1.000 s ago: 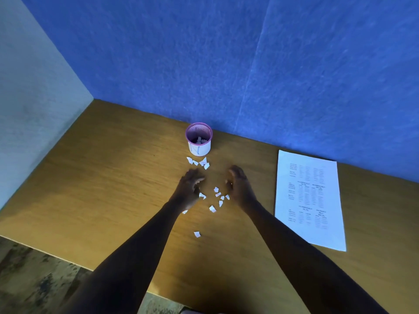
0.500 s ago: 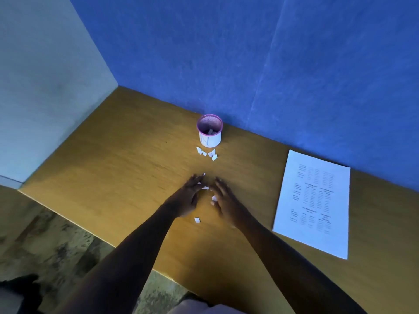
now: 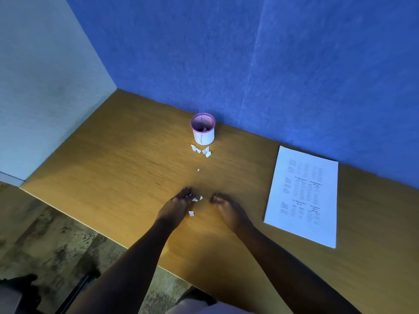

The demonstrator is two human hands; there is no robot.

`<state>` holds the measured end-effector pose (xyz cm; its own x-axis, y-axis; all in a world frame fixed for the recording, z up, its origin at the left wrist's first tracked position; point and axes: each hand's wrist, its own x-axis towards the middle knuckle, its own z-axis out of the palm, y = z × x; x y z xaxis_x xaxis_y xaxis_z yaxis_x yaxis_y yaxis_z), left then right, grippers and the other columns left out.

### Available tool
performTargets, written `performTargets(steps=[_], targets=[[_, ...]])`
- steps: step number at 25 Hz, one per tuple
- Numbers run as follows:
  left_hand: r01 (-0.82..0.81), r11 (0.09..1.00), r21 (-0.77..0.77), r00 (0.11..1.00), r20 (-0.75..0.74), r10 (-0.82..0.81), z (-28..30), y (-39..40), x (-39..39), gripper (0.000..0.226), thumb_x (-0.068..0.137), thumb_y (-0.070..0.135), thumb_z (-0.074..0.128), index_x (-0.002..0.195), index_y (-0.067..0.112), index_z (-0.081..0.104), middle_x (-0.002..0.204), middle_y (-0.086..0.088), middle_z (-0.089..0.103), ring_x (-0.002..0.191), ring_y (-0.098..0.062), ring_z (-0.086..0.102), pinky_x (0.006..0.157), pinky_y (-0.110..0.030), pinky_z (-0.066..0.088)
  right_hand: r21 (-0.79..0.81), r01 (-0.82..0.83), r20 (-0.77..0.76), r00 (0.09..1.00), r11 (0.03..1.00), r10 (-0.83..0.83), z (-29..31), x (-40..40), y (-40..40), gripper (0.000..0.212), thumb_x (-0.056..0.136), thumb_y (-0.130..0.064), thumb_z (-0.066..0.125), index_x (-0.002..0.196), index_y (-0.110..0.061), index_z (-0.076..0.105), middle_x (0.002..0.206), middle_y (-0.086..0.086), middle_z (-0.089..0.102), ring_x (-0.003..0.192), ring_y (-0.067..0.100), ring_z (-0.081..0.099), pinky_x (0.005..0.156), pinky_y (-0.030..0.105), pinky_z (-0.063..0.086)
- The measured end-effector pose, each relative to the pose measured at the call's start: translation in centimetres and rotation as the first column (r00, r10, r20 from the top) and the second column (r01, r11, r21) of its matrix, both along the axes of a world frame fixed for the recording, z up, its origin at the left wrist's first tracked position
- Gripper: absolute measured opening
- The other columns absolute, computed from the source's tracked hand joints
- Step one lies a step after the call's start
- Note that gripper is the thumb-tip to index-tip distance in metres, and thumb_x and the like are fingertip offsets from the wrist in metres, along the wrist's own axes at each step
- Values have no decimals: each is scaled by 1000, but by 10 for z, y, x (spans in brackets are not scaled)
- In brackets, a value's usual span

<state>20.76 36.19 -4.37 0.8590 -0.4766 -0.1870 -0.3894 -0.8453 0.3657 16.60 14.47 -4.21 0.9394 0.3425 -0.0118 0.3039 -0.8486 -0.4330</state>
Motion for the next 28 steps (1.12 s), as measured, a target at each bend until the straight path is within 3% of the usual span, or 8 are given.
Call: performTargets(steps=[2, 4, 7, 10, 14, 19, 23, 28], targets=[[14, 1000, -2, 999, 47, -14, 0, 1, -8, 45, 93, -1, 54, 133, 17, 62, 149, -2, 49, 128, -21, 57, 94, -33, 54, -84, 10, -25, 1000, 996, -12, -1, -5, -2, 43, 93, 1, 46, 133, -8, 58, 144, 7, 50, 135, 19, 45, 108, 28, 38], [51, 998, 32, 995, 85, -54, 3, 0, -10, 44, 88, -5, 57, 126, 15, 66, 136, -4, 59, 117, -23, 63, 84, -35, 58, -101, 47, -40, 998, 994, -51, 2, -9, -3, 42, 96, -2, 42, 136, -10, 54, 145, 5, 46, 136, 18, 41, 107, 27, 36], [66, 996, 58, 993, 98, -71, 4, -4, -8, 44, 85, -8, 57, 122, 12, 69, 126, -6, 62, 113, -23, 61, 81, -34, 59, -99, 115, -48, 992, 988, -121, 3, -14, -1, 39, 95, -1, 44, 131, -9, 56, 139, 7, 51, 132, 22, 47, 102, 33, 44], [21, 999, 48, 998, 58, -24, 4, -9, -1, 27, 89, -2, 57, 110, 6, 72, 113, -9, 65, 104, -24, 63, 79, -31, 56, -95, 158, -68, 984, 983, -165, 4, -16, 0, 36, 90, 1, 52, 124, -8, 61, 128, 10, 59, 120, 25, 57, 91, 35, 53], [-180, 982, -62, 983, -45, 178, 15, -23, 14, 18, 91, 5, 57, 91, 2, 75, 95, -8, 67, 86, -25, 67, 64, -27, 47, -108, 214, -9, 976, 971, -217, -2, -16, 2, 34, 81, -1, 70, 114, -8, 66, 115, 9, 66, 103, 23, 68, 77, 30, 60], [-383, 879, -285, 924, -138, 358, 41, -35, 62, 11, 79, 4, 68, 78, -1, 78, 66, -7, 68, 61, -17, 61, 58, -28, 54, 117, 420, -184, 900, 900, -396, -2, -4, 3, 16, 94, -8, 57, 108, -5, 65, 109, 6, 66, 97, 16, 64, 86, 25, 53], [-415, 819, -396, 906, -96, 413, 84, -48, 125, 10, 78, 2, 70, 76, 2, 80, 72, -11, 75, 55, -10, 57, 48, -12, 36, 273, 584, -355, 800, 764, -485, 7, 3, 4, 10, 88, -1, 59, 86, -2, 69, 80, 1, 69, 67, 1, 62, 70, 15, 48], [-452, 815, -361, 884, -62, 463, 117, -73, 196, 11, 82, 14, 72, 81, 5, 79, 77, -20, 69, 70, -21, 59, 64, -33, 52, 319, 636, -429, 758, 702, -492, 14, 3, 13, 15, 87, -2, 62, 76, -11, 63, 68, -11, 61, 65, -16, 59, 60, 2, 40]])
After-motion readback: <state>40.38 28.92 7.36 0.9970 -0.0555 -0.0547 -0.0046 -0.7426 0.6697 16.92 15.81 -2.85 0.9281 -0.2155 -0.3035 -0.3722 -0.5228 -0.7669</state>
